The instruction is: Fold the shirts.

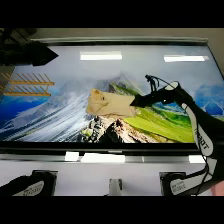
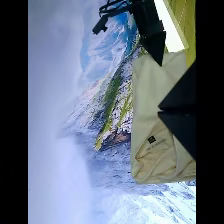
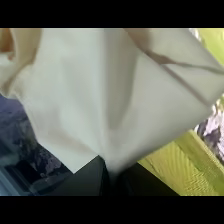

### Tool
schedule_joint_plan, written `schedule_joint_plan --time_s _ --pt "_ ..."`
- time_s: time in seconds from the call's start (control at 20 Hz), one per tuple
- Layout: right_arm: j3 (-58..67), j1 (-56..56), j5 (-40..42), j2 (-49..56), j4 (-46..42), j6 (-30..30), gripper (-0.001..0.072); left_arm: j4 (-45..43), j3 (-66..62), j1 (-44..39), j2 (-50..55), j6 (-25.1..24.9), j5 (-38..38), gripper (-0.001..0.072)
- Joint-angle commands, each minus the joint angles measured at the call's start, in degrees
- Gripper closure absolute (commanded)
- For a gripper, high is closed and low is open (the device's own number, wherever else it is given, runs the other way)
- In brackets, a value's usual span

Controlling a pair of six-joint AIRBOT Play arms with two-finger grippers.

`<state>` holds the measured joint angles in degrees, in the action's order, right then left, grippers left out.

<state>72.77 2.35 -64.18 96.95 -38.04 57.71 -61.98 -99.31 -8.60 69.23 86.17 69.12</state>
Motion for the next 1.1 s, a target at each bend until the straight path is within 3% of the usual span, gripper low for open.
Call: schedule_joint_plan --time_s 0.0,0.25,0.55,0.7,0.9,1.05 --pt "11.9 -5.6 -7.5 -0.1 3.7 -3.9 0.0688 0.0 0.0 0.0 0.2 0.0 0.0 0.0675" --pt "29.5 -23.4 -15.6 -0.6 2.3 2.5 0.0687 0.0 0.0 0.0 0.2 0.0 0.0 0.0675" --pt "31.4 -43.5 -19.6 -2.8 -2.9 2.3 0.0686 0.0 0.0 0.0 0.2 0.0 1.5 0.0675" --pt "31.4 -51.2 -23.5 -2.8 -11.4 2.3 0.0686 0.0 0.0 0.0 0.2 0.0 3.6 0.0675" --pt "30.6 -57.0 -31.0 -2.8 -33.8 1.4 0.0686 0.0 0.0 0.0 0.2 0.0 4.2 0.0675" --pt "27.6 -60.7 -31.5 -2.8 -37.2 2.3 0.0687 0.0 0.0 0.0 0.2 0.0 5.3 0.0674"
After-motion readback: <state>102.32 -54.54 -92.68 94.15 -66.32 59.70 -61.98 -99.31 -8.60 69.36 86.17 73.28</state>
